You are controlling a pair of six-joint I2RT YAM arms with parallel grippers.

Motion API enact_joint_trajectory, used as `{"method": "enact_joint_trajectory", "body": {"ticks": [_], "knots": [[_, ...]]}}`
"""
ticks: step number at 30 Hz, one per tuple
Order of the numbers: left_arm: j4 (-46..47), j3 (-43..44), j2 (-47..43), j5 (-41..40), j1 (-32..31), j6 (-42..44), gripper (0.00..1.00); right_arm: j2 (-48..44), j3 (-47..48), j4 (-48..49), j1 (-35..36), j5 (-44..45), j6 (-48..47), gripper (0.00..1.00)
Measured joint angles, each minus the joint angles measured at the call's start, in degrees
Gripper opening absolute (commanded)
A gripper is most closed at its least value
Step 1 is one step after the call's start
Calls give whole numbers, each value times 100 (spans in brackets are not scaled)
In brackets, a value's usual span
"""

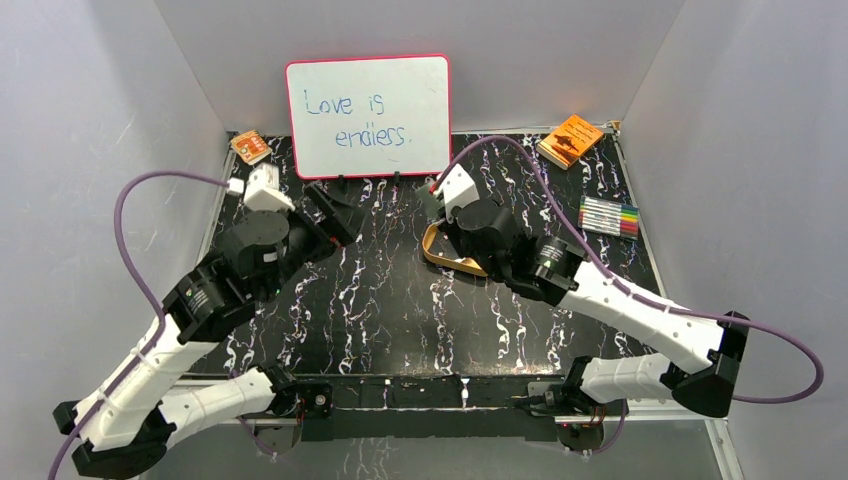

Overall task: Put the credit cards into the card holder
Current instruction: Pick up the card holder from the center of the board.

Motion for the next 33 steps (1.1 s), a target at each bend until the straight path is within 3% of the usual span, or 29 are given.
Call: {"method": "enact_joint_trajectory", "body": {"ticks": [3, 7, 10, 15, 21, 33], "knots": [[728, 337, 323, 179, 0, 424, 92, -170, -197, 721, 256, 1176, -1513, 0], [1744, 444, 660, 579, 0, 911, 92, -570, -1390, 3383, 459, 2094, -4334, 0], [2116, 627, 942, 767, 0, 1071, 92, -560, -2208, 5412, 483, 2221, -6417, 0], [2520, 737, 1158, 931, 0, 1132, 92, -540, -2933, 7466, 498, 1878, -8673, 0], [2933, 719, 1117, 1113, 0, 940, 92, -678, -3018, 8389, 525, 1449, -9744, 0], [3910, 9, 1113, 1768, 0, 328, 92, -240, -3021, 9438, 826, 1187, -10544, 0]]}}
